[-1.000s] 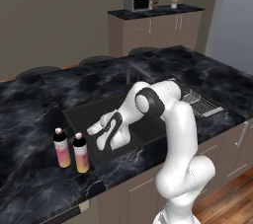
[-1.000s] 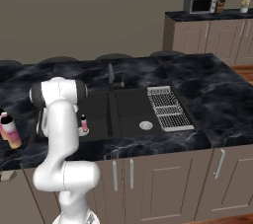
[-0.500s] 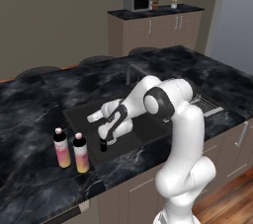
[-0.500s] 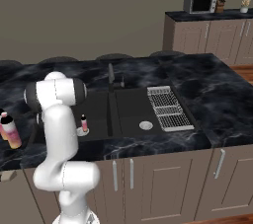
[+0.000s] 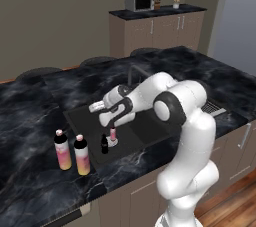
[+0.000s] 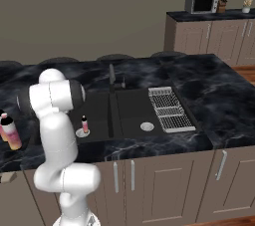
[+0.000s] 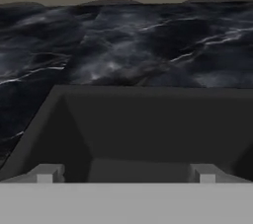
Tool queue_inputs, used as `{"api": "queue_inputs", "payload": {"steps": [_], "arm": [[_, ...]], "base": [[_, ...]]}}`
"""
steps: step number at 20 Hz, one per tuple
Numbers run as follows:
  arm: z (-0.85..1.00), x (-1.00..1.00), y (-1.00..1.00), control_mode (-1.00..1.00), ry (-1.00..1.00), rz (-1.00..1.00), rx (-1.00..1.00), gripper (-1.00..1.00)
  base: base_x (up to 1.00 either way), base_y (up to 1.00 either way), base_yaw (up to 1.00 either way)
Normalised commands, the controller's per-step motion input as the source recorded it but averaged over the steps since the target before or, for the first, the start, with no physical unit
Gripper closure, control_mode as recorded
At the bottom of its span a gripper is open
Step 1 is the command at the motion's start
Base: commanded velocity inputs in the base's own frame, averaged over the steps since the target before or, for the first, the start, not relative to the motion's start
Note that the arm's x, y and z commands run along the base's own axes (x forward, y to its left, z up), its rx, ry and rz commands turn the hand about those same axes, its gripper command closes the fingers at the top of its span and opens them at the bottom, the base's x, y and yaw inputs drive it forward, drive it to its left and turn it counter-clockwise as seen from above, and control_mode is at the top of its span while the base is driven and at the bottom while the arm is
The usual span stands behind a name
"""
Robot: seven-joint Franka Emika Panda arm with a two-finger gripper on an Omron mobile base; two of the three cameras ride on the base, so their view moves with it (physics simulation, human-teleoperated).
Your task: Place the large bottle from the dining counter next to the other large bottle outside the sink, and place the small bottle from the dining counter next to the other small bottle inside the sink.
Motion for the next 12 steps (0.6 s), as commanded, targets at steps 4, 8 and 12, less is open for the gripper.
{"api": "queue_inputs", "payload": {"steps": [4,8,12], "arm": [[0.26,-0.01,-0.09,-1.0,0.09,-0.14,0.01,-1.0],[0.1,-0.11,-0.01,-1.0,0.01,-0.11,0.0,-1.0],[0.01,-0.16,0.0,-1.0,0.0,-0.02,-0.03,-1.0]], "base": [[0.0,0.0,0.0],[0.0,0.0,0.0],[0.0,0.0,0.0]]}}
